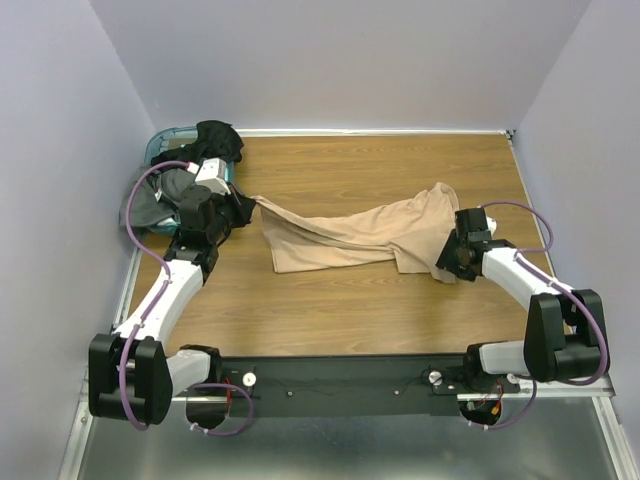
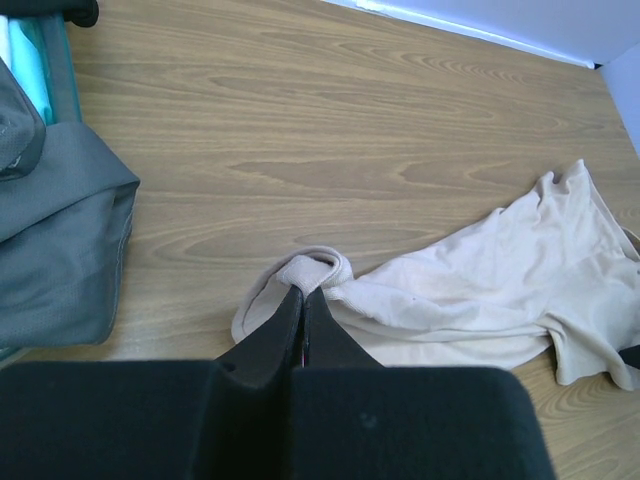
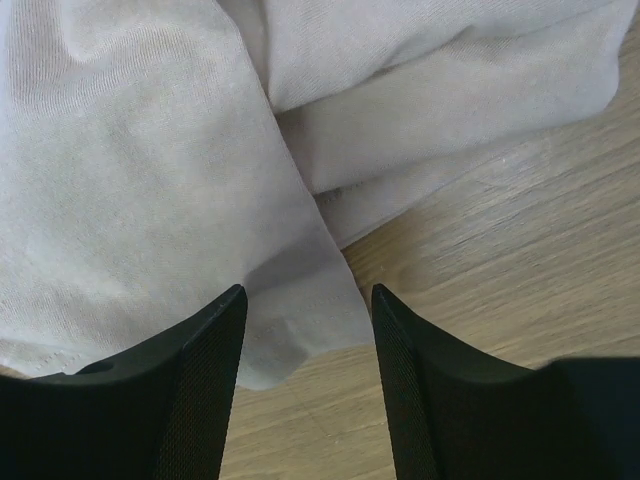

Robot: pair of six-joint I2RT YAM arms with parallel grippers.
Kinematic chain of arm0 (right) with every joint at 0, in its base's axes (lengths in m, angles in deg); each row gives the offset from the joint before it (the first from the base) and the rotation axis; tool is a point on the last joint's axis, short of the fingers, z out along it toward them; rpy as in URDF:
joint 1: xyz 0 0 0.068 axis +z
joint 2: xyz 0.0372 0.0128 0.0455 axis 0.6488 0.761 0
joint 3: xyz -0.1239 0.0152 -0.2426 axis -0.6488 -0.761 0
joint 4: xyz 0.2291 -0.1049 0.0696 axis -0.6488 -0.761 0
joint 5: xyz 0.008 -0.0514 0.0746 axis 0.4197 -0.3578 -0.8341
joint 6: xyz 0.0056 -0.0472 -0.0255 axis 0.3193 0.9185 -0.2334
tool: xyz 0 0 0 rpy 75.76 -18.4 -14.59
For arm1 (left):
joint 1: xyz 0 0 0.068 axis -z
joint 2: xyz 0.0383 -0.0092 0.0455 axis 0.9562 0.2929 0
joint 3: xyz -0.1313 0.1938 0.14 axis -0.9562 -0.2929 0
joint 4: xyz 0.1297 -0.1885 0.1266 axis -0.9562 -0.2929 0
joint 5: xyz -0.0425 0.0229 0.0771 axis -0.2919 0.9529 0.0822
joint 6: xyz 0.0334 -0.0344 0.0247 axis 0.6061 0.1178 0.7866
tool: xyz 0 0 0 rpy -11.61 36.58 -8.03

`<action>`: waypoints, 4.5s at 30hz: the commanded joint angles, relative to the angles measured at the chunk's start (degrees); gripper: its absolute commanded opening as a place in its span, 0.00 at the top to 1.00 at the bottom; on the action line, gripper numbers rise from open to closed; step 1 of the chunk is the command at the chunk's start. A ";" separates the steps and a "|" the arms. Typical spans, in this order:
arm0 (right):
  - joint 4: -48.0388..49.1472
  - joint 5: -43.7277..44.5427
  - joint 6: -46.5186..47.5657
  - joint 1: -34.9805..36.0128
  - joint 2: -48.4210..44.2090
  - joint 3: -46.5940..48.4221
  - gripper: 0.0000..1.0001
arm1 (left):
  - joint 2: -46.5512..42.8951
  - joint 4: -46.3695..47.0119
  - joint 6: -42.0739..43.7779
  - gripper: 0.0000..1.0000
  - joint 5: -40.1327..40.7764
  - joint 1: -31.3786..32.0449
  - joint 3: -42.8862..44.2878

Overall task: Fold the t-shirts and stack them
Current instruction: Flatten the tshirt out

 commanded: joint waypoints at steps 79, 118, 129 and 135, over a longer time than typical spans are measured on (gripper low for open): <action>-12.07 1.91 8.85 -0.16 -5.97 69.45 1.00 | -0.80 -12.13 4.54 1.00 -4.18 -3.60 32.07; -5.04 -0.55 22.13 -0.24 14.86 100.41 0.99 | 2.19 -5.55 0.49 1.00 -10.16 -2.28 42.90; -3.28 -1.95 25.73 -0.16 -3.77 91.71 1.00 | -14.77 -6.68 0.67 1.00 -5.68 -2.10 34.11; -3.28 -3.62 27.41 -0.25 -9.57 94.78 1.00 | -21.28 -15.65 3.91 1.00 -2.52 -2.10 38.94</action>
